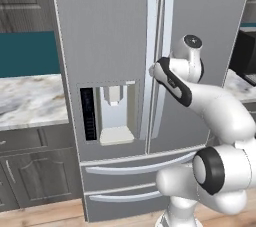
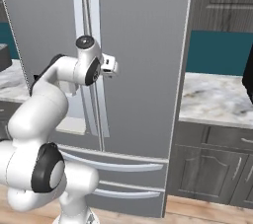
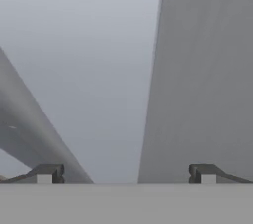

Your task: Open the fridge, grab two sodas, and place both sodas inside the bowl with ice on the dining counter.

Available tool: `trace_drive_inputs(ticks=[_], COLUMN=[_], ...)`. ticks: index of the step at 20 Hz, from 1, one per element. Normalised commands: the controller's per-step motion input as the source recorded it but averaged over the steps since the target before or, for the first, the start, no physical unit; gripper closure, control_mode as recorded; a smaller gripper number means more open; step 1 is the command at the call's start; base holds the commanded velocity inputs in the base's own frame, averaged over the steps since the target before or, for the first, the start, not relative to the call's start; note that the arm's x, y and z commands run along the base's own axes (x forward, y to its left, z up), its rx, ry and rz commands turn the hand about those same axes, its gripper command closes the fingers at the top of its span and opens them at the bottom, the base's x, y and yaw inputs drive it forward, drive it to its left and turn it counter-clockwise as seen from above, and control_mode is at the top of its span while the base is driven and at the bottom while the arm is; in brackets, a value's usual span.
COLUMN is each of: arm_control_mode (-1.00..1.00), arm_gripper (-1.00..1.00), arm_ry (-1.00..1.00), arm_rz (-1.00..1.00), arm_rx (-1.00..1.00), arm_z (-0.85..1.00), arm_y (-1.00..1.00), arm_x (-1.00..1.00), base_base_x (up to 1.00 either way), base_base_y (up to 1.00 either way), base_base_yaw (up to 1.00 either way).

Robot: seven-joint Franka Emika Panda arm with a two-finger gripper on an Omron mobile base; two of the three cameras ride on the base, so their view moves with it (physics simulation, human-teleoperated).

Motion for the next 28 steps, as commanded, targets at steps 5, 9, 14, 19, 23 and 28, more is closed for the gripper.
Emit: trace_drive_inputs(ticks=[5, 9, 14, 19, 23, 28], arm_control_mode=[-1.00, -1.00, -1.00, -1.00, -1.00, -1.00], arm_gripper=[-1.00, -1.00, -1.00, -1.00, -1.00, 1.00], arm_ry=[-0.06, -0.03, 0.00, 0.00, 0.00, 0.04], arm_rz=[0.04, 0.03, 0.02, 0.03, 0.04, 0.06], arm_rx=[0.00, 0.00, 0.00, 0.00, 0.00, 0.01], arm_z=[-0.19, -0.19, -0.19, -0.22, -0.21, -0.17], arm_y=[0.00, 0.00, 0.00, 0.00, 0.00, 0.01], arm_x=[0.30, 0.48, 0.58, 0.66, 0.73, 0.70], base_base_x=[0.00, 0.00, 0.00, 0.00, 0.00, 0.00], base_base_y=[0.00, 0.00, 0.00, 0.00, 0.00, 0.00], base_base_yaw=[0.00, 0.00, 0.00, 0.00, 0.00, 0.00])
